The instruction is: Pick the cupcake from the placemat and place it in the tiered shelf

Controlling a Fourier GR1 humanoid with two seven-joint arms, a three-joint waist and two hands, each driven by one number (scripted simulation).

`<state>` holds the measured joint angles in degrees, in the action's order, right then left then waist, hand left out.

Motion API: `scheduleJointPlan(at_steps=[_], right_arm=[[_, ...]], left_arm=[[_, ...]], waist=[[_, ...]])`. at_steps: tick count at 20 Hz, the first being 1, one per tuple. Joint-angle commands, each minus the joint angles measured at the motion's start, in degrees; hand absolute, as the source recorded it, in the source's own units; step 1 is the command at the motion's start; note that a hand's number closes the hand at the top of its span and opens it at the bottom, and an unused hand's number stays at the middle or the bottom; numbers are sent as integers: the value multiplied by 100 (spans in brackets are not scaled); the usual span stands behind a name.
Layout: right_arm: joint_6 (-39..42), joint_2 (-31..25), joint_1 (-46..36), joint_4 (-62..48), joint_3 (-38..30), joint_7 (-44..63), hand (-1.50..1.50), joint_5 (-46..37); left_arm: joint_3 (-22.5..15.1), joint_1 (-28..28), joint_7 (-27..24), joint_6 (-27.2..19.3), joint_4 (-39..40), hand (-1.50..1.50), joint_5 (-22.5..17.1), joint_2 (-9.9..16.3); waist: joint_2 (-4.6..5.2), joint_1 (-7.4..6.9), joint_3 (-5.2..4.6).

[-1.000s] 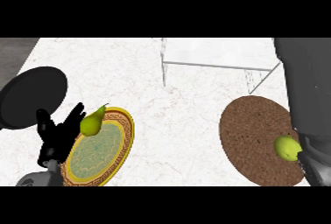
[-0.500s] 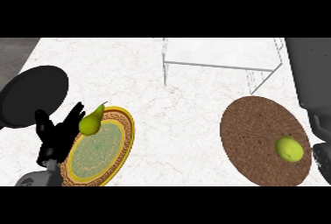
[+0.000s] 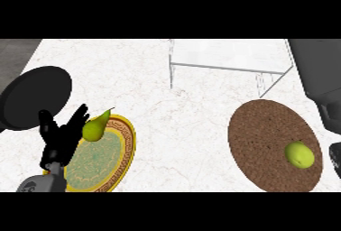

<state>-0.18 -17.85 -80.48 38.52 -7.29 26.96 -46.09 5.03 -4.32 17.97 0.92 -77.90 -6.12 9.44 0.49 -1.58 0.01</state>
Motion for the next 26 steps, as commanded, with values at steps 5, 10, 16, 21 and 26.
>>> scheduleJointPlan(at_steps=[5,10,16,21,26], right_arm=[[-801,-36,-310,-1118,-253,-957,150,-40],[-588,-145,-564,-1351,-346,-1068,150,38],[-335,-267,-488,-1513,-164,-1199,150,-148],[-1297,-195,-336,-1262,-983,-988,-150,535],[-1436,-113,-572,-1149,-1498,-1002,-150,1108]], left_arm=[[-61,-175,-152,7,229,0,95,-92],[-16,-101,37,9,-6,0,58,-29],[33,-131,-138,-2,260,0,115,-54],[83,168,-162,119,53,0,41,43],[-34,106,-307,-17,317,0,174,-181]], waist=[[33,-53,-5],[10,-30,-4],[3,28,-6],[-6,19,-2],[-9,43,-3]])
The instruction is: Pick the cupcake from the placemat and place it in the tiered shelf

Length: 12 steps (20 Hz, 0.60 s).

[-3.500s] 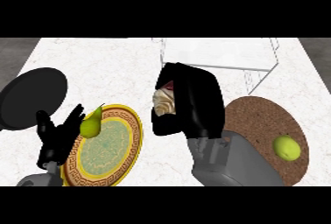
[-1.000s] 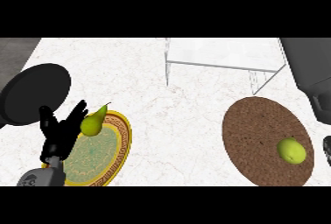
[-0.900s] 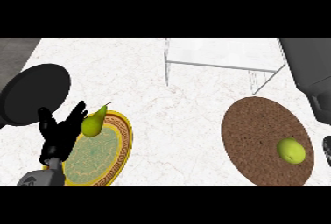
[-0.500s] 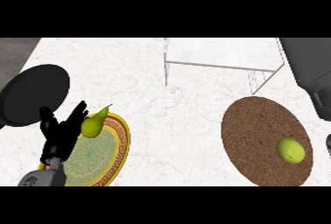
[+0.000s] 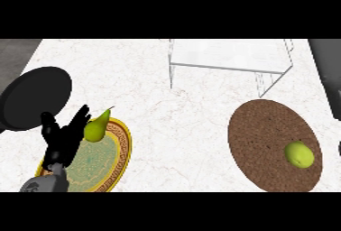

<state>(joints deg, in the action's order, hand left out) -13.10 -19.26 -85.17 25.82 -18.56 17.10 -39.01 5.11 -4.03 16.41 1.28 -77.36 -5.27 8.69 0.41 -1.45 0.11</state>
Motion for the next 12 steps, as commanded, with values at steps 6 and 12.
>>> scheduleJointPlan(at_steps=[6,12], right_arm=[[-337,-85,-155,263,-942,-69,-150,1036],[-1142,-385,124,512,-1032,-151,-150,1009]], left_arm=[[-71,7,274,-84,-150,0,34,-68],[-67,163,0,-101,-96,0,92,-123]], waist=[[-25,40,-8],[-31,93,-12]])
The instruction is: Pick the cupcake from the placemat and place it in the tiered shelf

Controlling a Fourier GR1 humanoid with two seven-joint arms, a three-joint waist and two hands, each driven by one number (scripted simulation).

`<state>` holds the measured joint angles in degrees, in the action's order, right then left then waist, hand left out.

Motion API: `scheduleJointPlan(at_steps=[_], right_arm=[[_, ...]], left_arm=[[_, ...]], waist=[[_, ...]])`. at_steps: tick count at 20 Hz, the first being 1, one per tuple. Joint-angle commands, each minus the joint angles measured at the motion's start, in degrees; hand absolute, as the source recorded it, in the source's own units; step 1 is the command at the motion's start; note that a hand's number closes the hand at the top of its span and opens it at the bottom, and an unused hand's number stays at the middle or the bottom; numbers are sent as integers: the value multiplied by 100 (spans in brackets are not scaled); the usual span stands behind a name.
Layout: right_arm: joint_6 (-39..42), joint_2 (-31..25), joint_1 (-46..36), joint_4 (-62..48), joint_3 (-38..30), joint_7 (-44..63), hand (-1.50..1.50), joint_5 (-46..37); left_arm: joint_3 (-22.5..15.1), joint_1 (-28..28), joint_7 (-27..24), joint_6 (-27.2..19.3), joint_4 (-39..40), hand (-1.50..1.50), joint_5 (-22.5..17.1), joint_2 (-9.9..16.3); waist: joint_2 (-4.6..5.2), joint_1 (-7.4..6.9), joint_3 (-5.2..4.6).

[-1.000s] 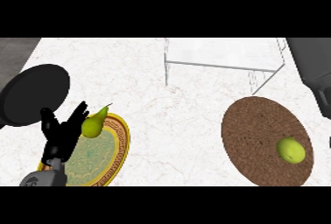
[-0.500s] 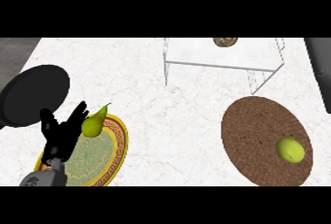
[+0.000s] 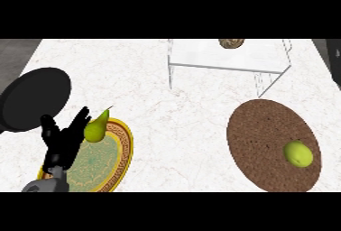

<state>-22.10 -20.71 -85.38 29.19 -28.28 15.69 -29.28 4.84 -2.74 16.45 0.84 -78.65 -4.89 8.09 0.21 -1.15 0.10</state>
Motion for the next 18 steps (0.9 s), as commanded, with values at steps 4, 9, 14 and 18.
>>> scheduleJointPlan(at_steps=[4,9,14,18], right_arm=[[-675,-744,279,7,-218,40,-150,-40],[-326,-1469,524,422,-549,355,-150,334],[566,-1691,1229,1092,-706,432,-150,937],[1324,-2187,1790,1530,-957,445,-150,1411]], left_arm=[[-54,4,37,-78,64,0,40,-129],[123,140,330,95,-155,0,-179,83],[171,300,67,245,-83,0,-176,161],[199,117,-54,90,73,0,-80,92]], waist=[[21,30,-11],[-37,122,-7],[-53,160,-9],[-52,209,-9]])
